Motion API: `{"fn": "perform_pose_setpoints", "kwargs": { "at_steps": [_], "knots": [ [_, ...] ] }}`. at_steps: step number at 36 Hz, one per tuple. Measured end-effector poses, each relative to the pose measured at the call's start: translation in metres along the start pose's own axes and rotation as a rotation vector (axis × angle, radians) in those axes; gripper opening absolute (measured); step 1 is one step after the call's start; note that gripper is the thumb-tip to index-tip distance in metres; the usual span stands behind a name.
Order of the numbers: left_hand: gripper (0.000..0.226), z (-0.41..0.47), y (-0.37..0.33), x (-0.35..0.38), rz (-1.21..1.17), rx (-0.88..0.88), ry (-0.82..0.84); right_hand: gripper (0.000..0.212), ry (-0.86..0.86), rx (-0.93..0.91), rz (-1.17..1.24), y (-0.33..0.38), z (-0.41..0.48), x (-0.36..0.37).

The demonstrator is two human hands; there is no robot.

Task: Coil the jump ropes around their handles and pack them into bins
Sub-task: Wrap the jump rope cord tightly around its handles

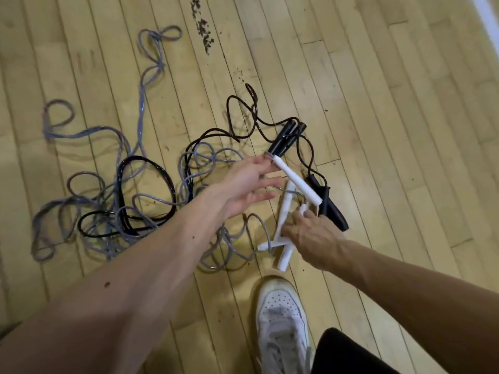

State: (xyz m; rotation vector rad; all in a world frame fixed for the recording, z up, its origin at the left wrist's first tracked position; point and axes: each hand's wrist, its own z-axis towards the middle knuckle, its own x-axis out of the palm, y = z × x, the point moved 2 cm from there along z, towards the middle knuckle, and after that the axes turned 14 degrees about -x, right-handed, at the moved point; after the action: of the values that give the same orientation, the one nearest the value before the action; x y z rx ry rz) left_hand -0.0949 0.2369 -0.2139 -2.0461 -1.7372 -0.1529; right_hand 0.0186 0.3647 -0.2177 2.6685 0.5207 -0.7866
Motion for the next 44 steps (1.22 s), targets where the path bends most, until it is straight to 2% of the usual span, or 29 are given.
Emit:
{"fn": "perform_pose_setpoints", "kwargs": {
  "at_steps": [3, 6, 7, 9, 10, 12, 14, 16, 19, 25, 28, 31, 33, 34, 37, 38, 42, 44],
  "knots": [
    [0.03, 0.002, -0.004, -0.002, -0.028, 0.025, -0.034, 0.043, -0.017, 0.104, 0.175, 0.0, 0.0, 0.002],
    [0.026, 0.006, -0.006, -0.001, 0.017, 0.117, -0.218, 0.044, 0.0, 0.201, 0.38, -0.001, 0.0, 0.001],
    [0.024, 0.009, -0.006, -0.005, 0.158, 0.201, -0.34, 0.045, 0.005, 0.217, 0.419, -0.003, 0.0, 0.0],
    [0.032, 0.014, -0.007, -0.013, 0.627, 0.4, -0.536, 0.044, -0.008, 0.248, 0.467, -0.005, -0.001, 0.0],
    [0.043, 0.017, -0.004, -0.015, 0.866, 0.447, -0.564, 0.044, -0.011, 0.26, 0.482, -0.007, -0.002, 0.0],
    [0.061, 0.02, 0.003, -0.019, 1.211, 0.405, -0.571, 0.042, -0.022, 0.284, 0.497, -0.011, -0.004, 0.001],
    [0.063, 0.021, 0.009, -0.021, 1.391, 0.369, -0.63, 0.04, -0.049, 0.309, 0.508, -0.014, -0.007, 0.0],
    [0.048, 0.02, 0.012, -0.022, 1.451, 0.416, -0.71, 0.038, -0.074, 0.334, 0.519, -0.017, -0.007, -0.001],
    [0.022, 0.016, 0.015, -0.026, 1.459, 0.443, -0.764, 0.035, -0.116, 0.397, 0.525, -0.019, -0.007, -0.004],
    [0.019, -0.005, 0.019, -0.031, 1.252, 0.494, -0.65, 0.028, -0.242, 0.468, 0.474, -0.019, -0.008, -0.023],
    [0.016, -0.029, 0.017, -0.028, 1.162, 0.524, -0.572, 0.042, -0.433, 0.48, 0.449, -0.02, -0.008, -0.039],
    [0.014, -0.062, 0.011, -0.02, 1.125, 0.608, -0.536, 0.077, -0.597, 0.412, 0.479, -0.021, -0.017, -0.067],
    [0.012, -0.087, 0.003, -0.013, 1.121, 0.662, -0.508, 0.096, -0.605, 0.319, 0.514, -0.022, -0.023, -0.089],
    [0.011, -0.104, -0.003, -0.009, 1.121, 0.691, -0.496, 0.092, -0.595, 0.27, 0.518, -0.02, -0.031, -0.102],
    [0.007, -0.163, -0.025, 0.005, 1.113, 0.808, -0.488, 0.041, -0.617, 0.138, 0.473, -0.008, -0.059, -0.139],
    [0.007, -0.184, -0.032, 0.01, 1.09, 0.843, -0.488, 0.031, -0.656, 0.103, 0.51, -0.002, -0.071, -0.151],
    [0.015, -0.263, -0.058, 0.023, 0.904, 0.902, -0.478, 0.028, -0.778, 0.025, 0.711, 0.025, -0.138, -0.206],
    [0.018, -0.298, -0.067, 0.029, 0.793, 0.968, -0.452, 0.035, -0.839, -0.002, 0.76, 0.036, -0.17, -0.233]
  ]
}}
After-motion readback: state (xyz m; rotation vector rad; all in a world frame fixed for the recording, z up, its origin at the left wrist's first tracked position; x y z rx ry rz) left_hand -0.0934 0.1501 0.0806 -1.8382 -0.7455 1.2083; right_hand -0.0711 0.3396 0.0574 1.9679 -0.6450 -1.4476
